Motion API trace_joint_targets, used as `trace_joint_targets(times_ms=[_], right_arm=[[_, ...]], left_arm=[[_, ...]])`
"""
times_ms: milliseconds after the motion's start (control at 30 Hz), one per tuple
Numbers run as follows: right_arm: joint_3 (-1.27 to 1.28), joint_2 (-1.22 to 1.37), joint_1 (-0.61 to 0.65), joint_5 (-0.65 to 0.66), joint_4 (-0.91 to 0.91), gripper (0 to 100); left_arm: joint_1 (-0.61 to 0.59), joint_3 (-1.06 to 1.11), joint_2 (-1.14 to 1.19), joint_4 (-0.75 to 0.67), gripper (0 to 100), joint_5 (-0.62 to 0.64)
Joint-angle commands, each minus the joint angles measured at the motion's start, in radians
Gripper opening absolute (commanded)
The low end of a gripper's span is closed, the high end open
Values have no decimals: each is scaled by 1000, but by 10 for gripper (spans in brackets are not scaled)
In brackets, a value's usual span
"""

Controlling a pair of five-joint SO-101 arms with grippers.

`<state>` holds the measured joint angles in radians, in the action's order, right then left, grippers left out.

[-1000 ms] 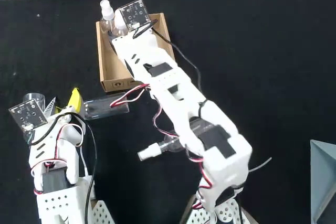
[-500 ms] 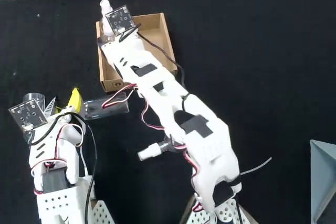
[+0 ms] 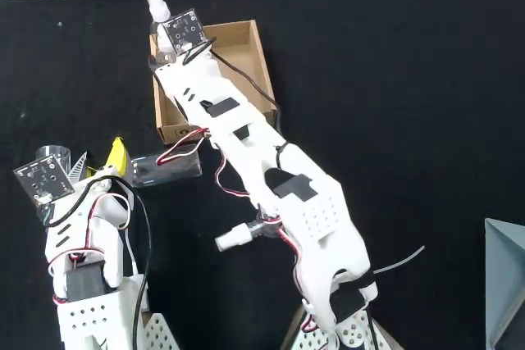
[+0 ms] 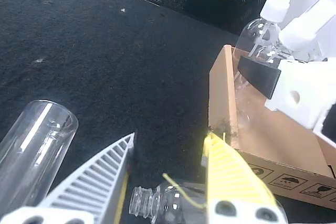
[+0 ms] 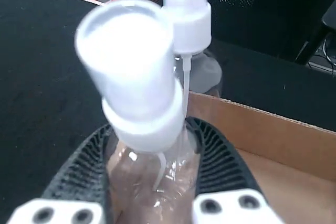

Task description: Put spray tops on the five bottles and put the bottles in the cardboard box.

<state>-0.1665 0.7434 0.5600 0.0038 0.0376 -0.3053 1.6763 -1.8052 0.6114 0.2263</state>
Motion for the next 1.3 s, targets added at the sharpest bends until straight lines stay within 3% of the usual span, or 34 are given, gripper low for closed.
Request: trace_joint_targets(times_ms=[0,467,633,1000,1267], right_arm=[[-50,-5,11,-2,14,47],[-44,-4,9,-2,6,51],[-22,-5,9,0,-5,156],[-24,-7,12,-3,-55,285],[-31,-7,14,-2,-103,283]], left_arm=[[-2,25,-3,5,191,-8],[-7,25,-3,5,191,-8],[-7,25,-3,5,191,-8],[-8,25,-3,5,191,-8],[-8,25,-3,5,191,-8]])
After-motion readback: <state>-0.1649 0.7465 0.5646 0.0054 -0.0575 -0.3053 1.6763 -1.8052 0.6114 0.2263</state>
